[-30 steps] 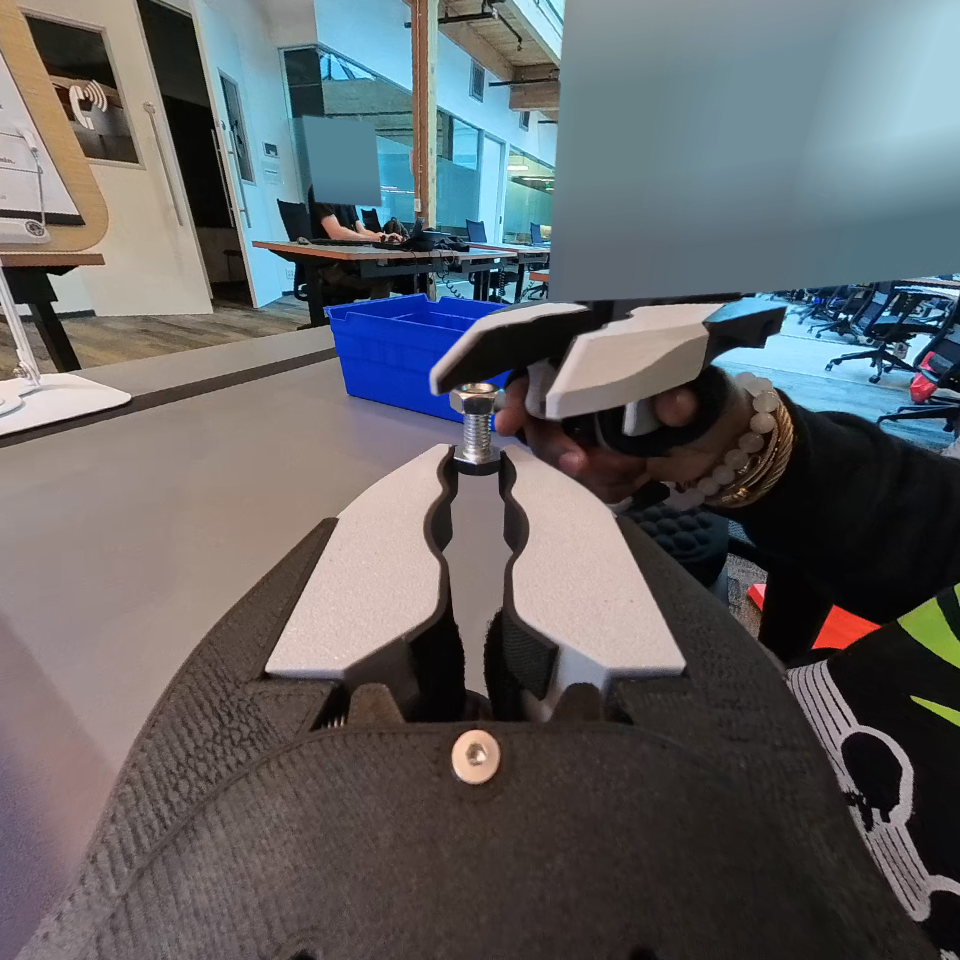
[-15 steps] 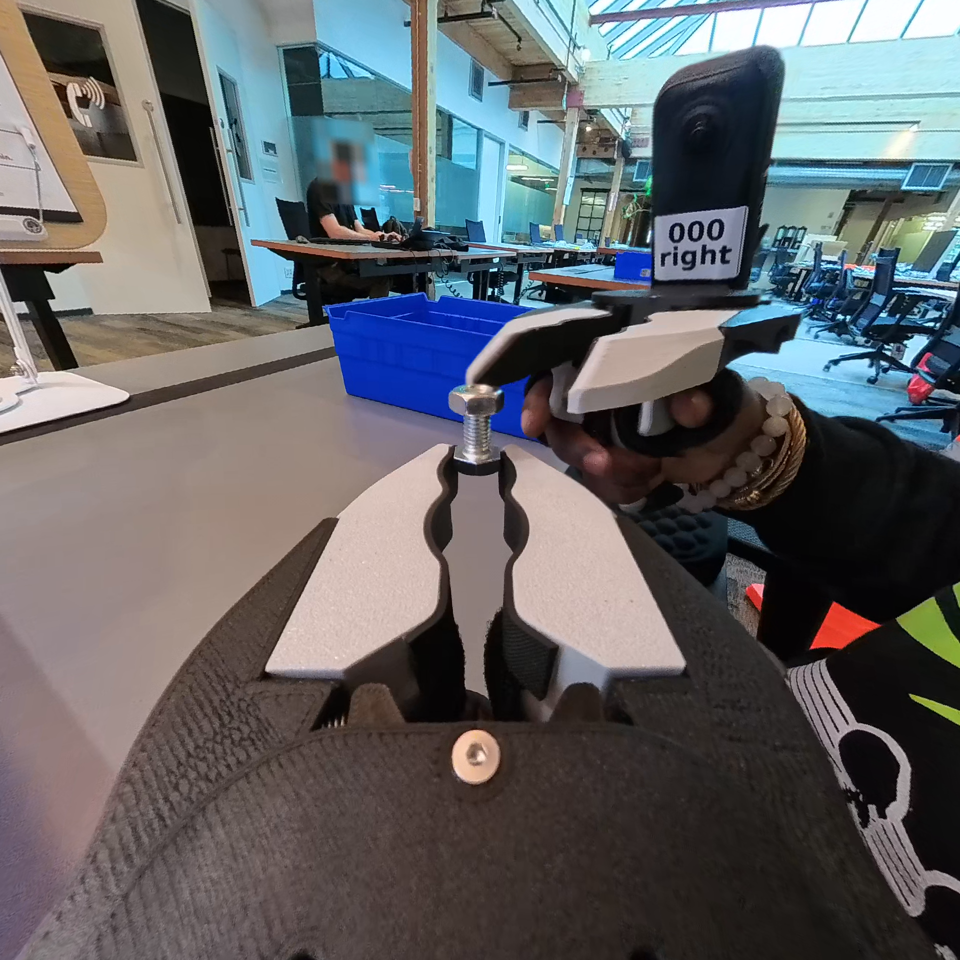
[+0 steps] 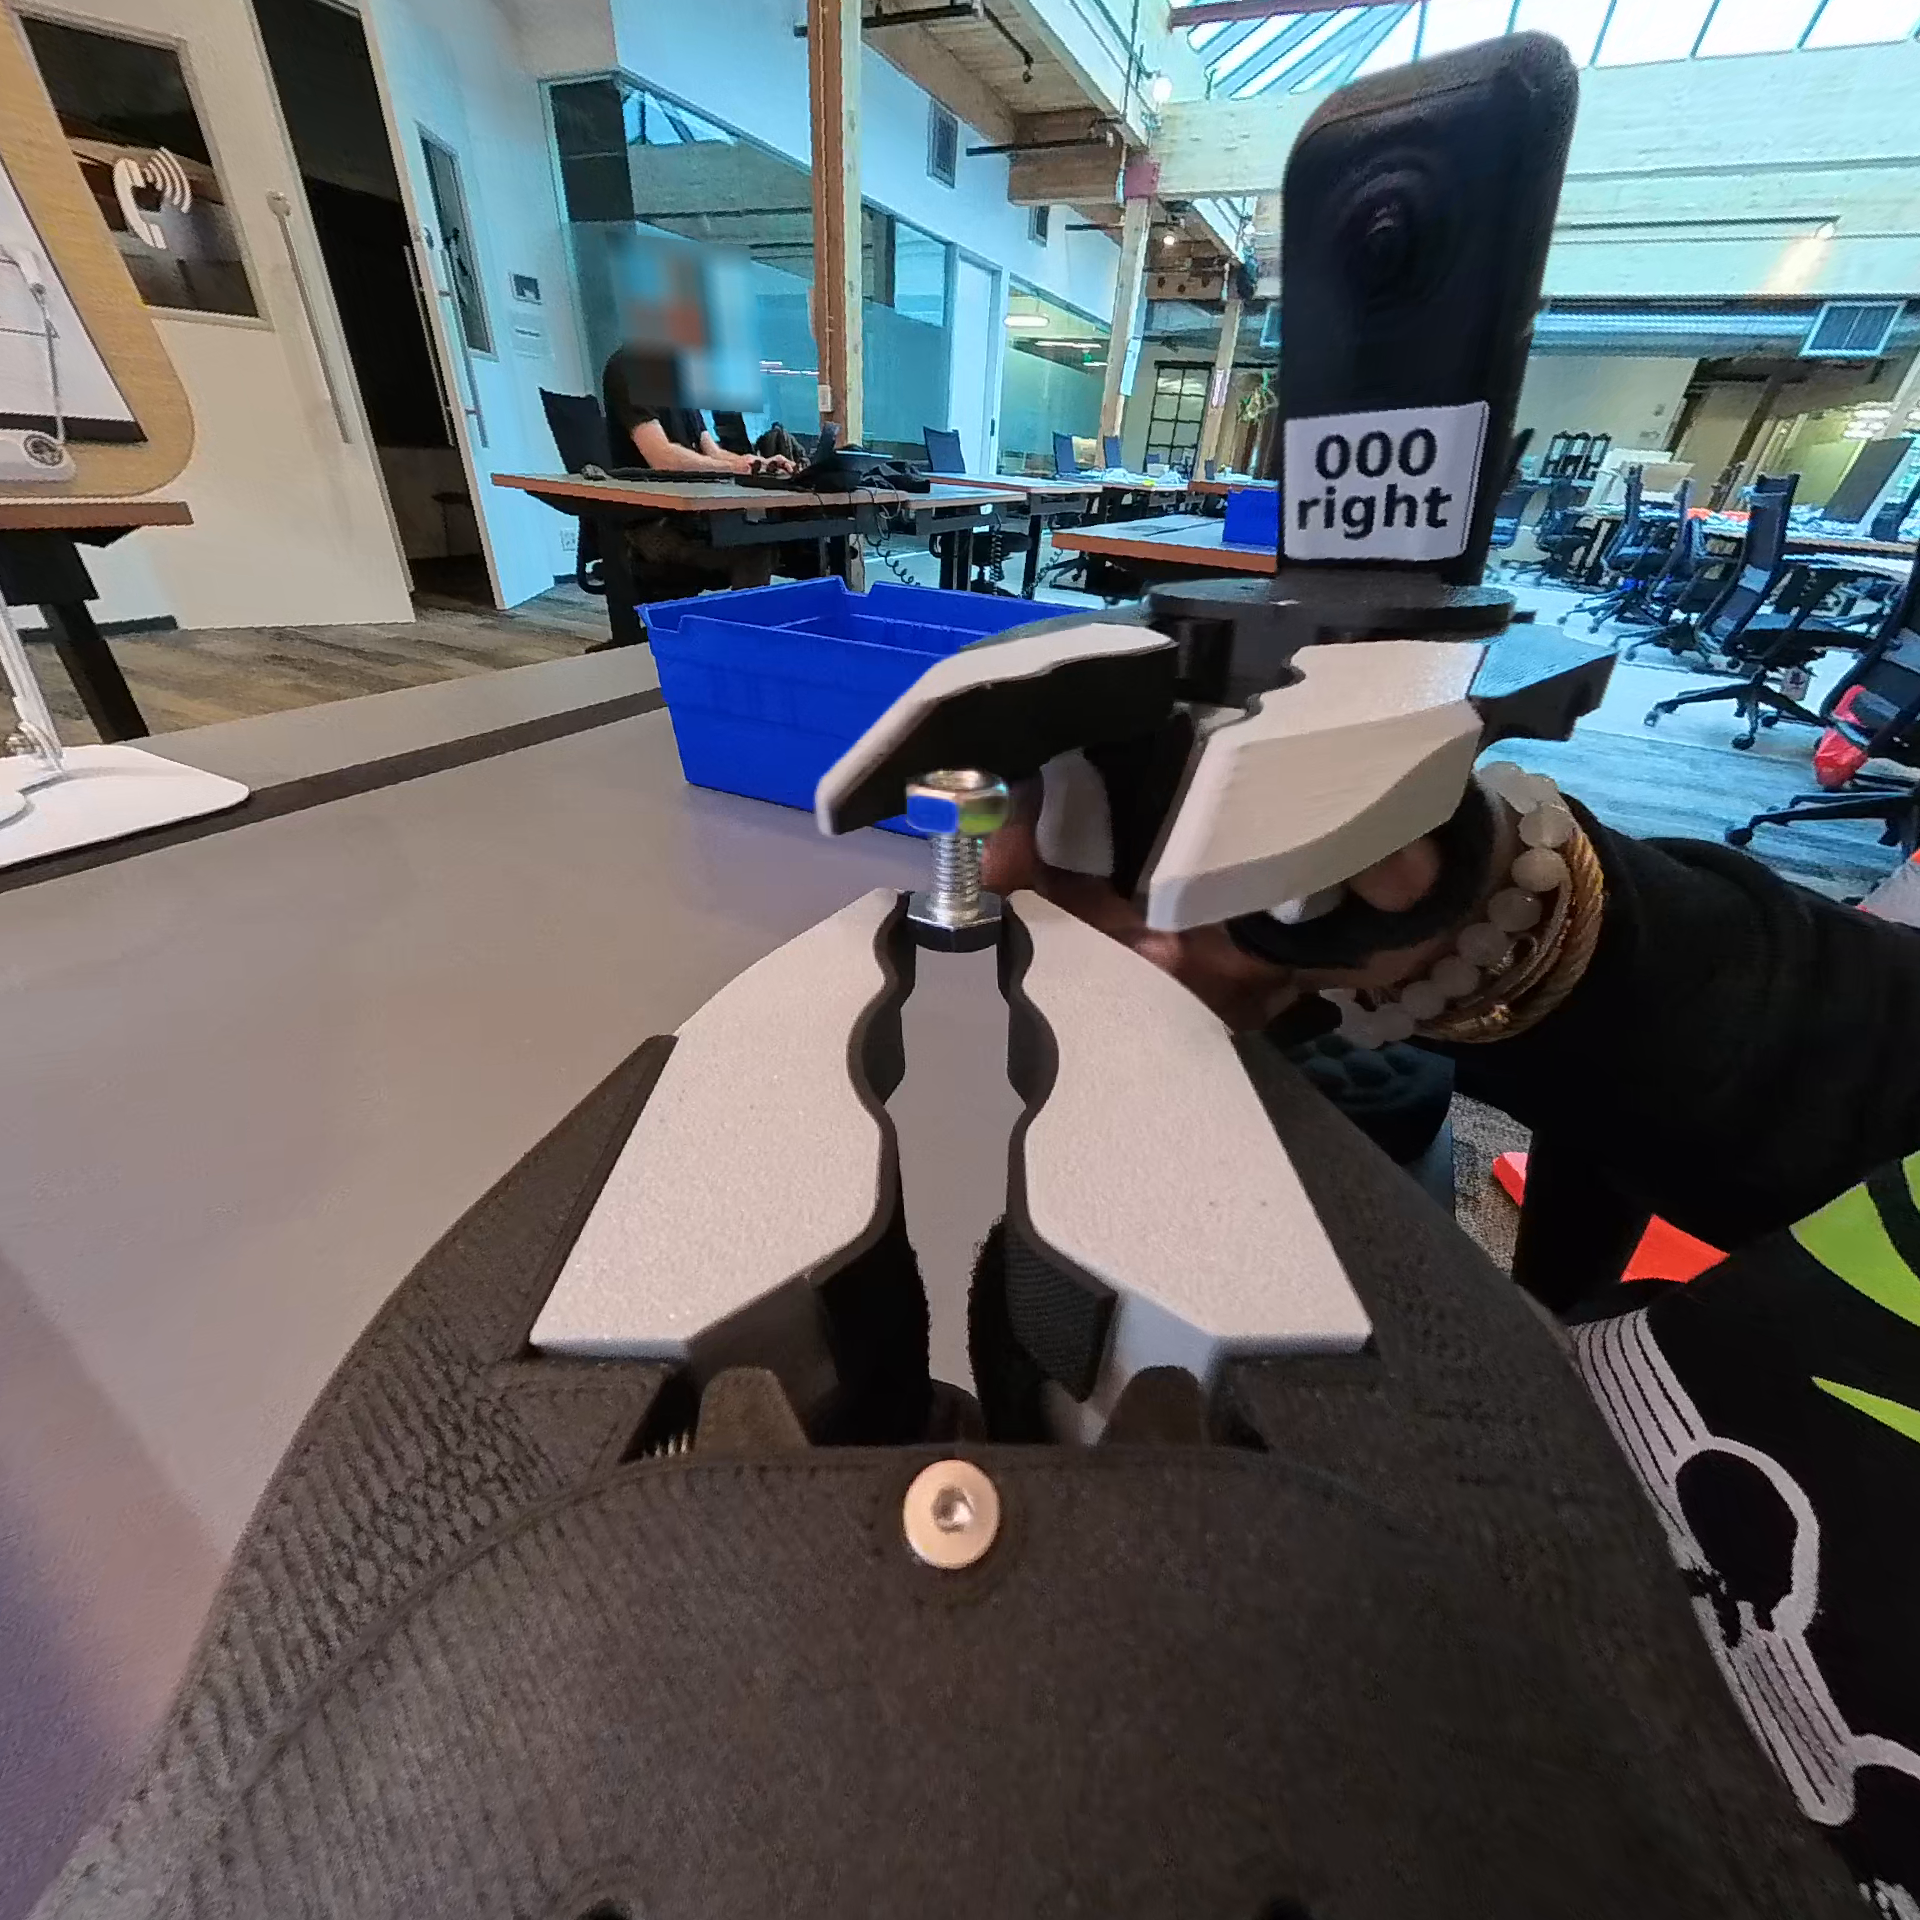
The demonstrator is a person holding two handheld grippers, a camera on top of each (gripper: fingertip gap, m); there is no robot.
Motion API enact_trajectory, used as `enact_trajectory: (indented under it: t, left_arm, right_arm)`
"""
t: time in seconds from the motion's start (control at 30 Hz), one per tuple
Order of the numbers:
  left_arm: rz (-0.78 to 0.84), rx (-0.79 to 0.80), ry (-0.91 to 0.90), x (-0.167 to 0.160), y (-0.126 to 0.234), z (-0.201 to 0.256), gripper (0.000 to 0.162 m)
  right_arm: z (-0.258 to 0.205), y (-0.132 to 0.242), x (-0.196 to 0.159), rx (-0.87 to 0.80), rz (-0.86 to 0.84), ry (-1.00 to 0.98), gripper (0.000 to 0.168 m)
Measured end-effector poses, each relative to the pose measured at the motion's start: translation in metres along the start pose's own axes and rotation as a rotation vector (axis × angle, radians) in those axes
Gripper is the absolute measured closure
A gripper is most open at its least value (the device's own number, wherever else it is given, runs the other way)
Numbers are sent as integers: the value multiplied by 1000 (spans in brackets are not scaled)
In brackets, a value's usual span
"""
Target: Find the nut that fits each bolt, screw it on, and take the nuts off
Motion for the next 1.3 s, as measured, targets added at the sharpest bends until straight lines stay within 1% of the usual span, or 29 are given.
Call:
enact_trajectory:
  t: [0.2,0.3,0.4,0.43,0.47,0.6,0.67,0.8,0.93,1.07,1.2,1.3]
  left_arm:
    - [4,6,3,0,0,-1,147]
    - [6,7,6,0,1,-1,147]
    - [2,5,4,0,0,-1,147]
    - [1,4,2,0,0,0,147]
    - [1,3,1,0,0,0,147]
    - [-2,0,-5,-1,0,1,147]
    - [-8,-1,-13,-2,0,1,147]
    - [-15,-1,-22,-2,-1,2,147]
    - [-18,1,-26,-3,-1,2,147]
    - [-16,9,-21,-3,-1,1,147]
    - [-21,10,-29,-3,-1,2,147]
    - [-13,15,-18,-2,0,0,147]
  right_arm:
    - [-1,13,0,-36,17,-11,129]
    - [-3,19,0,-40,27,-10,139]
    - [-1,24,5,-59,69,-15,141]
    - [1,24,7,-69,78,-16,137]
    - [3,23,7,-75,84,-18,130]
    - [3,6,4,-32,57,-40,95]
    - [1,-2,3,-7,37,-33,89]
    - [-4,-11,0,21,-1,-12,90]
    - [-8,-14,-7,26,-46,14,94]
    - [-11,-13,-9,22,-56,23,96]
    - [-12,-10,-11,-7,-55,25,93]
    - [-12,-5,-10,-31,-39,22,94]
Point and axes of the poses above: each gripper's, where its closed fingertips meet, y back along the fingers, x out of its top, z = x × y across the jaws, the point moved 1 cm from there along y, back along the fingers, and after that the axes turned 1 degree about -z, right-handed, at the moved point
